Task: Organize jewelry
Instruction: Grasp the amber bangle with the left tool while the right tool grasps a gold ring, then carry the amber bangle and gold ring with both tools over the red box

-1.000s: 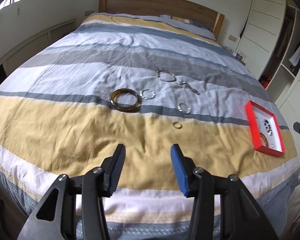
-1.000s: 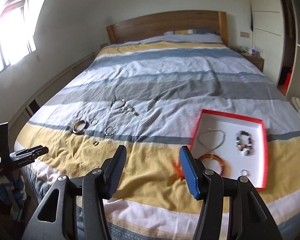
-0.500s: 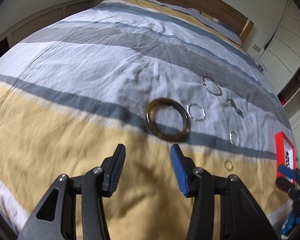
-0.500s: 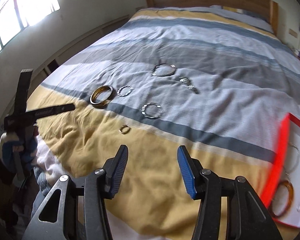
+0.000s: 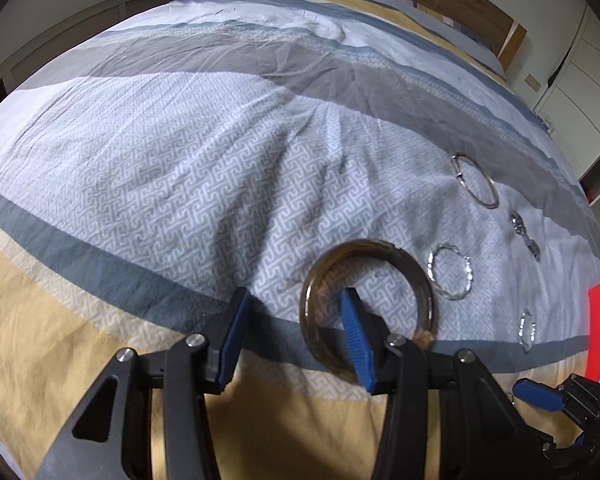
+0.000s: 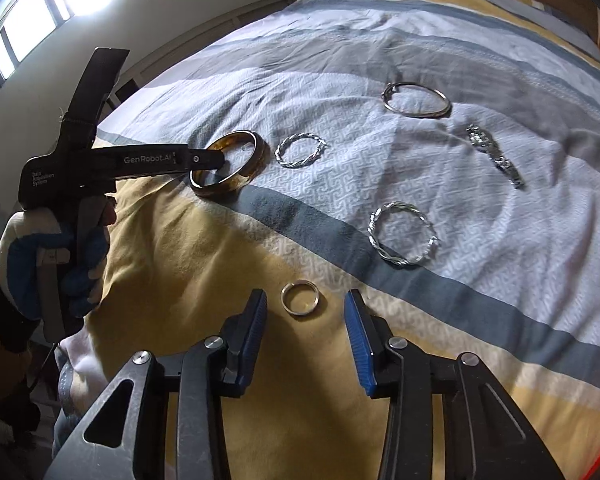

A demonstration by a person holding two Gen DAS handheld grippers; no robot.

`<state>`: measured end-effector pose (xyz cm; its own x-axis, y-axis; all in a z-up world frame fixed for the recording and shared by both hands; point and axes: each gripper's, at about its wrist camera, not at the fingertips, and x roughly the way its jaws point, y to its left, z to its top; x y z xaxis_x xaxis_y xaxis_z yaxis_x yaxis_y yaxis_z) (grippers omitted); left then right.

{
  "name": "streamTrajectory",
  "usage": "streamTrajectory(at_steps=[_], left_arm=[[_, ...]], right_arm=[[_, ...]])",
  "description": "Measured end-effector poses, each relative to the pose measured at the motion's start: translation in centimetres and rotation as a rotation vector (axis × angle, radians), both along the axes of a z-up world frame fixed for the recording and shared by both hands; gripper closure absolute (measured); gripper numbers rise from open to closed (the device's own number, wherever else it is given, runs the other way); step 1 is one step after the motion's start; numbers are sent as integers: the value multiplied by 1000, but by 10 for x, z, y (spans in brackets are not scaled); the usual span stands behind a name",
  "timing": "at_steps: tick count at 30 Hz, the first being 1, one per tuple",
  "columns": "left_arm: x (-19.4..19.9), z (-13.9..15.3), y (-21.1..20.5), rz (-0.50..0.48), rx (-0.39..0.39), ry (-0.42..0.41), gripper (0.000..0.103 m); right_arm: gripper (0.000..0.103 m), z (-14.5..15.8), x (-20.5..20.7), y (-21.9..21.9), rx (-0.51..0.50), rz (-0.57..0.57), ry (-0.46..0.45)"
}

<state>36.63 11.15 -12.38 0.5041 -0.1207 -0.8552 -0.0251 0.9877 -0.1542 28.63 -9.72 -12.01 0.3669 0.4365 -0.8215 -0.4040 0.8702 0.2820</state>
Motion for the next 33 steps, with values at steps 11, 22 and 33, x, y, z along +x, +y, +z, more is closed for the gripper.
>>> streamTrajectory(at_steps=[11, 22, 33], left_arm=[[-6, 0, -5, 18, 33, -16, 95], [-54, 24, 1, 49, -18, -29, 95], [-115, 52, -7, 16, 21, -74, 95]], right_arm=[[82, -10, -4, 10, -39, 19, -12], [83, 19, -34, 7, -34, 13, -45], [83, 56, -89, -14, -37, -37, -97]])
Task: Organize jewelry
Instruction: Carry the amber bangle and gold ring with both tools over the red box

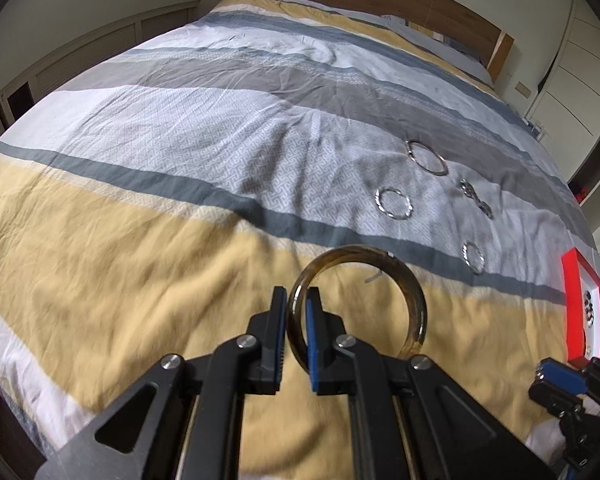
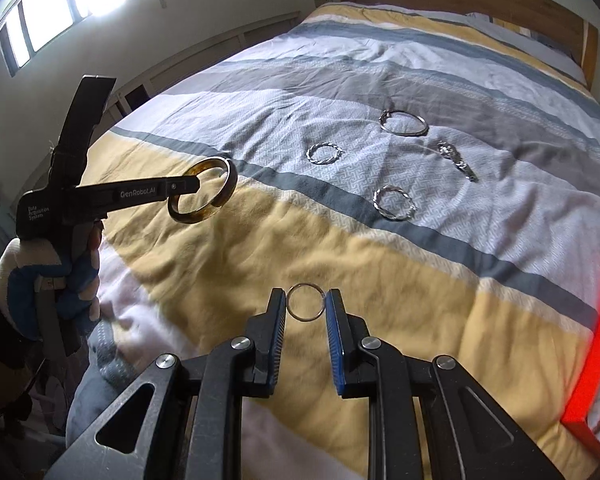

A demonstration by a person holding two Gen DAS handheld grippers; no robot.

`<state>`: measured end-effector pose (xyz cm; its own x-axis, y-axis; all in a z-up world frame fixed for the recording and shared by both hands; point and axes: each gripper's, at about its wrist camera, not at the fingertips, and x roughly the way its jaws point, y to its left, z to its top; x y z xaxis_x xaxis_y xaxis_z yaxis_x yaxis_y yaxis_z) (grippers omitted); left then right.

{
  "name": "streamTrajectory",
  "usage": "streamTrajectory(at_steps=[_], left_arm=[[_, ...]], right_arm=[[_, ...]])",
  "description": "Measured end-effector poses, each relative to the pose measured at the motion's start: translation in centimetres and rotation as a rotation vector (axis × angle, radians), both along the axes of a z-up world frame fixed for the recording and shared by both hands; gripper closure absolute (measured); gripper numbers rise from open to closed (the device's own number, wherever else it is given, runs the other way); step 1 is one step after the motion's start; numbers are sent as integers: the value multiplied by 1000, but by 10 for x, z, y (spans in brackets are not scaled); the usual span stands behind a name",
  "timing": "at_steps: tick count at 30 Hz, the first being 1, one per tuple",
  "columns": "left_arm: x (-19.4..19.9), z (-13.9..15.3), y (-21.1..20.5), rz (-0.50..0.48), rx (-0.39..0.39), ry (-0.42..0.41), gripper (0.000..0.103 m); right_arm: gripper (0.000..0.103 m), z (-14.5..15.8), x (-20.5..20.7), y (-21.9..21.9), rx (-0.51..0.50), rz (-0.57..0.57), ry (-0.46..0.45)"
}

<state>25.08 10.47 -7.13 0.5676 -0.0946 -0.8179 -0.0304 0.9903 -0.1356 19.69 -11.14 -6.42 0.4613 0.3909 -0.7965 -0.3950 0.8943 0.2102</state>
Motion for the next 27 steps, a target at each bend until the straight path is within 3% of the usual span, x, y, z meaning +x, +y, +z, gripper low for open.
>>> streamTrajectory(at_steps=[16, 27], left_arm=[[-71, 47, -37, -70, 16, -86, 95], [-102, 86, -106, -200, 45, -154, 95]], right_arm=[[83, 49, -79, -53, 19, -95, -113], [83, 74, -122, -108, 52, -193, -196]])
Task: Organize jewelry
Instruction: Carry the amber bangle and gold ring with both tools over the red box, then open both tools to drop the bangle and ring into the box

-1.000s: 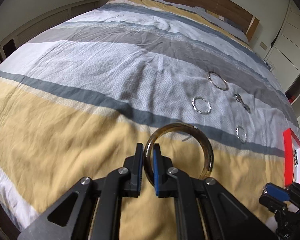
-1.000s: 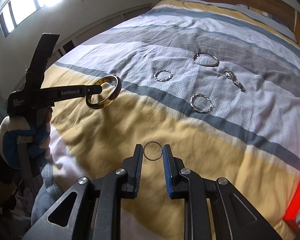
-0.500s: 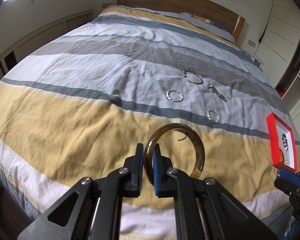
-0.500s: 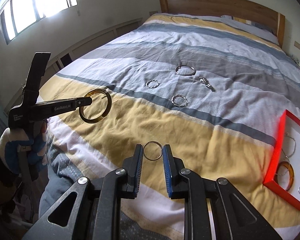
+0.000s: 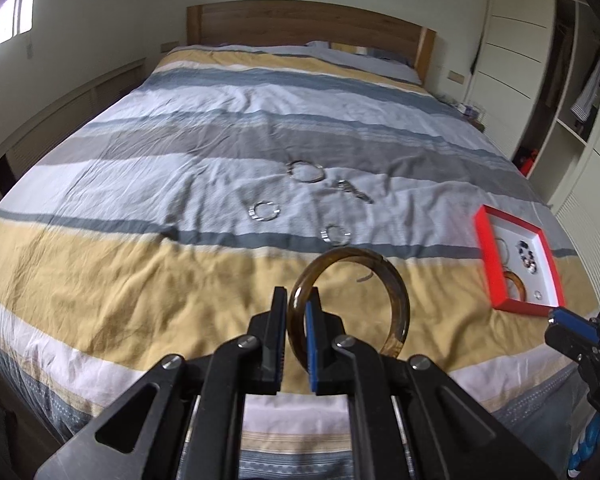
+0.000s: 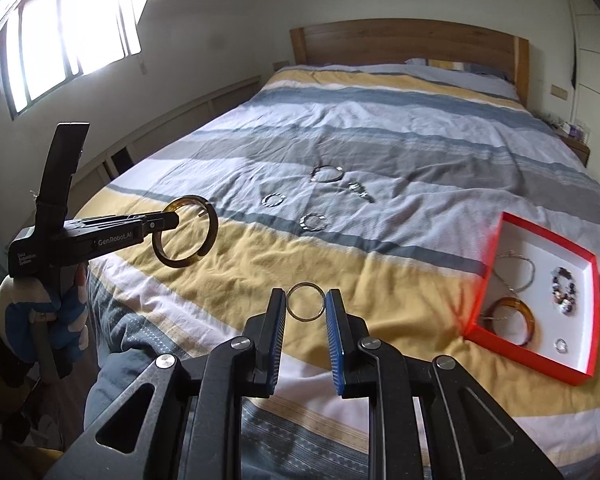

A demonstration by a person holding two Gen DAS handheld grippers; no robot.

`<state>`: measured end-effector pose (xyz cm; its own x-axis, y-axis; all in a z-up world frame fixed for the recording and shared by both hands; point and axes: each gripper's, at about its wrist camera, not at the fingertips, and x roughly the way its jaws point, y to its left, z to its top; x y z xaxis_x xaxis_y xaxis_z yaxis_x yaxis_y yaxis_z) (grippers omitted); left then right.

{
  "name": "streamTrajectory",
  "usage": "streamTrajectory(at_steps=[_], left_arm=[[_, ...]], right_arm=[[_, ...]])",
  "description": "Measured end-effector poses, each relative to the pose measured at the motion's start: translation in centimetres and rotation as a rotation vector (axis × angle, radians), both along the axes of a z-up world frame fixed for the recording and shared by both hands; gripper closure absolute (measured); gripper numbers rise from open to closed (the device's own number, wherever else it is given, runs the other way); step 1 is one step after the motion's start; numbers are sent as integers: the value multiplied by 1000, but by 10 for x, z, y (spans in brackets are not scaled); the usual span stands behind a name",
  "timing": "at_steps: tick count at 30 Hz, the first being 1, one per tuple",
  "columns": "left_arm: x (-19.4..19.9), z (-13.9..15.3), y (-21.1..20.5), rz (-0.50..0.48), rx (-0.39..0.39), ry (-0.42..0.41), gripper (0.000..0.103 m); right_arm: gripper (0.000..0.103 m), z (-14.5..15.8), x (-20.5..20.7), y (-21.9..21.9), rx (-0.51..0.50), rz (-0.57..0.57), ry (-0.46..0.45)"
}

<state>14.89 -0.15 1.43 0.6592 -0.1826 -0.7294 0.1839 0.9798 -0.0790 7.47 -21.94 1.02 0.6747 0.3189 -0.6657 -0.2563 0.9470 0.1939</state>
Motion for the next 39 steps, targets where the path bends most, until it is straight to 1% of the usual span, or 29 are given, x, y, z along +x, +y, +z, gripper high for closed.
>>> streamTrajectory(at_steps=[6, 14, 17, 21, 25, 27, 29, 33, 39], left_arm=[[-2, 9, -70, -124, 19, -7, 95], [10, 6, -177, -289, 23, 17, 95], [16, 1, -216, -339, 27, 28, 95], [28, -15, -267, -402, 41, 56, 95], [45, -34, -310, -446, 82, 72, 95], [52, -44, -324, -460, 97, 82, 95], [61, -56, -339, -473, 115, 96, 95], [72, -79, -359, -488, 144, 123, 95], [80, -105, -368, -495, 169, 159, 95]], right_arm=[[83, 3, -11, -55, 5, -95, -17], [83, -7, -9, -136, -8, -217, 4], [83, -14, -4, -165, -23, -252, 20], [83, -29, 7, -199, -26, -293, 48], [83, -47, 20, -230, -25, -327, 83], [83, -63, 33, -247, -25, -339, 109], [83, -68, 38, -250, -26, -339, 118], [83, -94, 65, -264, -51, -325, 161], [83, -111, 84, -271, -63, -311, 199]])
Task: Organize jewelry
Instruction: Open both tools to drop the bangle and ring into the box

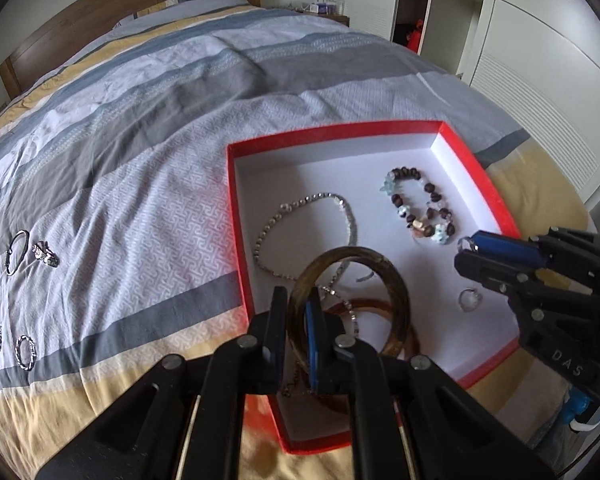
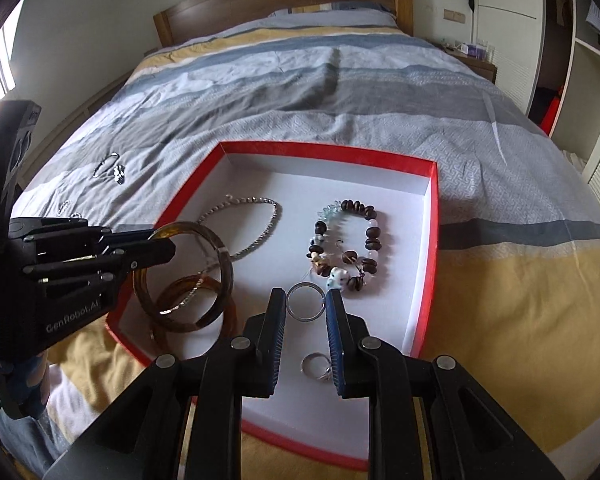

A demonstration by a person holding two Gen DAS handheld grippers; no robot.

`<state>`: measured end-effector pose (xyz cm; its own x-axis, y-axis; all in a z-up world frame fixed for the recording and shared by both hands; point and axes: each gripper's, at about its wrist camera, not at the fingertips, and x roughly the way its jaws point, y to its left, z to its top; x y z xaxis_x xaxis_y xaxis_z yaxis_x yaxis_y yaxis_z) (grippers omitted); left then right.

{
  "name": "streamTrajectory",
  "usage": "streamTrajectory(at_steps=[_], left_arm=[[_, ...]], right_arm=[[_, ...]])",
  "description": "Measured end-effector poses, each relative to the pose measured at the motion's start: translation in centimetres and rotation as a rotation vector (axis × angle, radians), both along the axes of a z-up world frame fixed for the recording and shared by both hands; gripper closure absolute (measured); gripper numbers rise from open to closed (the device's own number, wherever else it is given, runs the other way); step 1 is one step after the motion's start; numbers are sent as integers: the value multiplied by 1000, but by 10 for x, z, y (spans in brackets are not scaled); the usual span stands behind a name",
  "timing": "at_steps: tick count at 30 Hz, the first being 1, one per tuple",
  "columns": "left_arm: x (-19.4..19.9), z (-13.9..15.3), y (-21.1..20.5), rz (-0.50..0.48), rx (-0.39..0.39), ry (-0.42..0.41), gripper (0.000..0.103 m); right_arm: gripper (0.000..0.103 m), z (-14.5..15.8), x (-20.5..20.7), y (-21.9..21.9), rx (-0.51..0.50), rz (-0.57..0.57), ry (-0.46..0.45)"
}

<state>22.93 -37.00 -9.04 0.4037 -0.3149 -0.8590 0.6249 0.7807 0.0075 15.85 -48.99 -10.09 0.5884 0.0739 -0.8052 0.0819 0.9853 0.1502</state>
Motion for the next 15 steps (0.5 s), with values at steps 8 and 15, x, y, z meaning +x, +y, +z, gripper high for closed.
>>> streamTrajectory(at_steps=[8, 15], left_arm=[[-2, -18, -4, -5, 27, 7, 96], [-4, -18, -7, -8, 48, 14, 94]], right_arm=[[83, -21, 12, 0, -20, 16, 60], [83, -25, 14, 2, -60, 16, 105]])
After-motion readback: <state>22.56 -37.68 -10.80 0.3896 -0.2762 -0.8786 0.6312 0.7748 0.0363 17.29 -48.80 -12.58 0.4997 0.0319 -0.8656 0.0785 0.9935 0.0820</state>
